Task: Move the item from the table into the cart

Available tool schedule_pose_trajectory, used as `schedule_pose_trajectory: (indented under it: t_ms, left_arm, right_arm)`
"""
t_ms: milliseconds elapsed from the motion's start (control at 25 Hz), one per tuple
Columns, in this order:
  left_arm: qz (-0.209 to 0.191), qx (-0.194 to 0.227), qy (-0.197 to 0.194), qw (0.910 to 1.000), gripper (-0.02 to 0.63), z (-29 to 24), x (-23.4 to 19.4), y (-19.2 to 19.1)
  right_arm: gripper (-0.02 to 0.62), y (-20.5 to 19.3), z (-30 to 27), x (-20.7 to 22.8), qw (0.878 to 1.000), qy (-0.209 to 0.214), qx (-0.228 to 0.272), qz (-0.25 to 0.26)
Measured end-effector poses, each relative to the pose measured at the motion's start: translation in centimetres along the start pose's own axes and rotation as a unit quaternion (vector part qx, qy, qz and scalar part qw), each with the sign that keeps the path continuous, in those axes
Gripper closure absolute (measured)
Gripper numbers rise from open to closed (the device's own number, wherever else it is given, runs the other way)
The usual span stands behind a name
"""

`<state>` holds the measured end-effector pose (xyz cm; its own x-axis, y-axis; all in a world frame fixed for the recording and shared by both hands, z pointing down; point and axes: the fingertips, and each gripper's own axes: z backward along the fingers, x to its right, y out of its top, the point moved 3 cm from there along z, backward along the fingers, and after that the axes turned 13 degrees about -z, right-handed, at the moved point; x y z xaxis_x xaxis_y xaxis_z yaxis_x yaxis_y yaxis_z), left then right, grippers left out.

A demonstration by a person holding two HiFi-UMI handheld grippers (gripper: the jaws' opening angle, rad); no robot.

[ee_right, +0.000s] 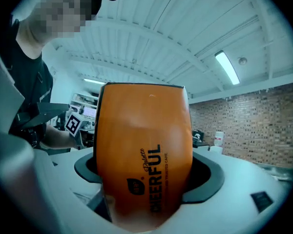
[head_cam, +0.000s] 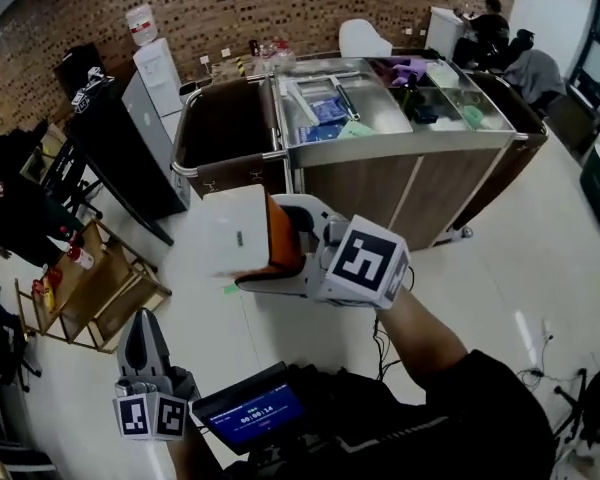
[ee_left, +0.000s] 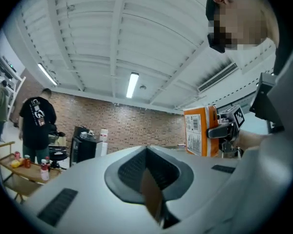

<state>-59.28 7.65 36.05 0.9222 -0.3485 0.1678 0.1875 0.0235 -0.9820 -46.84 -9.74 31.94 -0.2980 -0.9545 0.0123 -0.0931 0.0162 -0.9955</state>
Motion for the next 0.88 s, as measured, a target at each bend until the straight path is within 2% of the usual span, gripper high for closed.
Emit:
schedule_pose_trajectory:
  t_ms: [200, 360, 520, 680, 800, 880]
  left_arm:
    - [0.014, 0.026, -0.105, 0.994, 0.603, -8.2, -0.1, -0.4]
    - [0.009, 0.061, -0.168, 0.9838, 0.603, -13.7, 1.3, 0.5]
    - [0.004, 0.076, -0.225, 0.9714, 0.603, -18.4, 4.7, 1.0]
    - [0.027, 0.073, -0.265, 0.9612, 0.603, -23.1, 9.3, 0.7]
    - [0.025, 0.079, -0.286, 0.9546, 0.603, -26.1, 14.0, 1.3]
    - [0.025, 0.087, -0.286, 0.9538, 0.603, -28.5, 17.8, 2.5]
  right_arm:
    - [0.173, 0.2, 1.9, 4.8, 0.994, -0.105, 0.0, -0.006]
    - [0.173, 0.3, 3.8, 7.6, 0.984, -0.175, 0.002, -0.017]
    - [0.173, 0.0, 7.8, 10.1, 0.972, -0.236, -0.01, -0.017]
    - [0.173, -0.5, 14.7, 13.9, 0.953, -0.303, -0.013, -0.028]
    - [0.173, -1.0, 20.6, 16.5, 0.944, -0.33, -0.012, -0.024]
    - [0.173, -1.0, 25.0, 18.2, 0.94, -0.34, -0.004, -0.024]
